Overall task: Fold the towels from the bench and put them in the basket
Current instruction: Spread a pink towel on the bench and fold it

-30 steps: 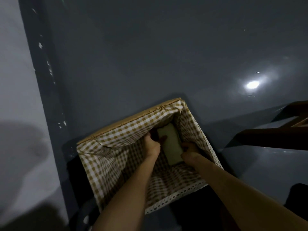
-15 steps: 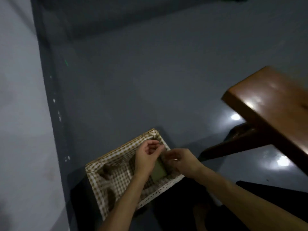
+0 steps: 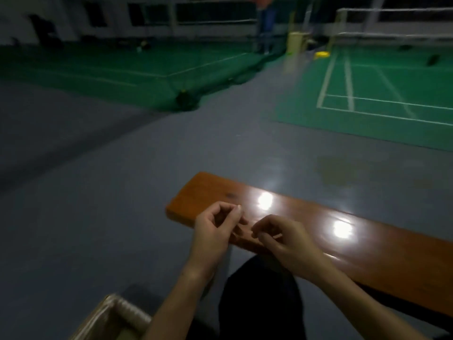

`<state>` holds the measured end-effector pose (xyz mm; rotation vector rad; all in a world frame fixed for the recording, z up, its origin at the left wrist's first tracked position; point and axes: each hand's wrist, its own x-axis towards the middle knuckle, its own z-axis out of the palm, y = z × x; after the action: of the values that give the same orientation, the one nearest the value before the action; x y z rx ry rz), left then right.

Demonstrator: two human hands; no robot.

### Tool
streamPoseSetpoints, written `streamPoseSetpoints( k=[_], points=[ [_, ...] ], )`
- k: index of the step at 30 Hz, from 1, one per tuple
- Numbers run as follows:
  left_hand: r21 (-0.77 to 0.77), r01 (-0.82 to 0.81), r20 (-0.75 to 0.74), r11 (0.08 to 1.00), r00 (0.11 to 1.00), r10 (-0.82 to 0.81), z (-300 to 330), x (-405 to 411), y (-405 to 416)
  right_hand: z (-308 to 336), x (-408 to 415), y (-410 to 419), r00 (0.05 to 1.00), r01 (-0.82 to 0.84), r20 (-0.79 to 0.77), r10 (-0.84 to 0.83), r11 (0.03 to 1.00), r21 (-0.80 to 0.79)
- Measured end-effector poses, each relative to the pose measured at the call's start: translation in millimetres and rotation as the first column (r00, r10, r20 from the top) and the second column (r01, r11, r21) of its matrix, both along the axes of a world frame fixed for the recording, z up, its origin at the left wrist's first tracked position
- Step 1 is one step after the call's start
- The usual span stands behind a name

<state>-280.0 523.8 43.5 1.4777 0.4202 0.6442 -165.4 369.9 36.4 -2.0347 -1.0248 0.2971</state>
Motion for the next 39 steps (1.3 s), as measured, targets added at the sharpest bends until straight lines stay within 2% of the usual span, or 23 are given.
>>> streamPoseSetpoints(
  k=[3, 7, 10, 15, 18, 21, 23, 26, 28, 30, 34, 36, 39],
  points=[
    [-0.026, 0.215, -0.028, 0.976, 0.976, -0.216, 13.8, 59.9, -59.8, -0.8, 39.7, -83.3, 0.977, 0.184, 0.119, -0.176, 0.981, -0.066],
    [-0.05, 0.42, -0.125, 0.906, 0.897, -0.423, 3.3, 133.2, -142.4, -16.8, 79.6, -195.7, 0.899, 0.425, 0.208, -0.386, 0.883, -0.198],
    [-0.079, 0.544, -0.233, 0.835, 0.805, -0.546, -19.7, 181.0, -206.3, -38.6, 105.2, -279.2, 0.806, 0.589, 0.271, -0.527, 0.759, -0.276],
    [-0.147, 0.674, -0.371, 0.724, 0.641, -0.672, -59.4, 243.5, -315.3, -77.9, 137.7, -411.8, 0.602, 0.793, 0.351, -0.717, 0.487, -0.365],
    [-0.167, 0.712, -0.4, 0.683, 0.584, -0.706, -77.6, 270.7, -377.0, -91.2, 152.8, -471.1, 0.475, 0.873, 0.449, -0.756, 0.341, -0.349],
    [-0.162, 0.756, -0.426, 0.634, 0.526, -0.736, -92.4, 294.9, -436.8, -91.8, 164.1, -505.8, 0.323, 0.93, 0.443, -0.836, 0.194, -0.312],
    [-0.178, 0.772, -0.433, 0.611, 0.496, -0.753, -100.8, 309.8, -475.0, -91.6, 170.8, -521.4, 0.248, 0.93, 0.426, -0.87, 0.091, -0.356],
    [-0.167, 0.8, -0.46, 0.577, 0.454, -0.763, -114.0, 331.6, -528.8, -98.4, 179.3, -545.4, 0.165, 0.919, 0.363, -0.917, 0.009, -0.395],
    [-0.147, 0.809, -0.485, 0.569, 0.442, -0.755, -123.3, 345.2, -557.2, -105.1, 182.7, -559.7, 0.128, 0.912, 0.381, -0.916, -0.042, -0.409],
    [-0.111, 0.807, -0.508, 0.58, 0.456, -0.731, -130.3, 357.9, -576.9, -109.8, 184.9, -568.3, 0.117, 0.905, 0.401, -0.909, -0.069, -0.419],
    [0.179, 0.81, -0.577, 0.558, 0.546, -0.608, -142.2, 380.0, -586.3, -106.1, 183.3, -574.5, 0.092, 0.937, 0.375, -0.923, -0.048, -0.346],
    [0.174, 0.793, -0.52, 0.584, 0.578, -0.629, -141.4, 381.1, -584.8, -101.3, 180.7, -574.6, 0.092, 0.963, 0.314, -0.945, 0.004, -0.271],
    [0.059, 0.733, -0.417, 0.678, 0.635, -0.651, -128.6, 367.3, -576.1, -96.1, 179.6, -568.3, 0.147, 0.984, 0.257, -0.955, 0.114, -0.138]
  ],
)
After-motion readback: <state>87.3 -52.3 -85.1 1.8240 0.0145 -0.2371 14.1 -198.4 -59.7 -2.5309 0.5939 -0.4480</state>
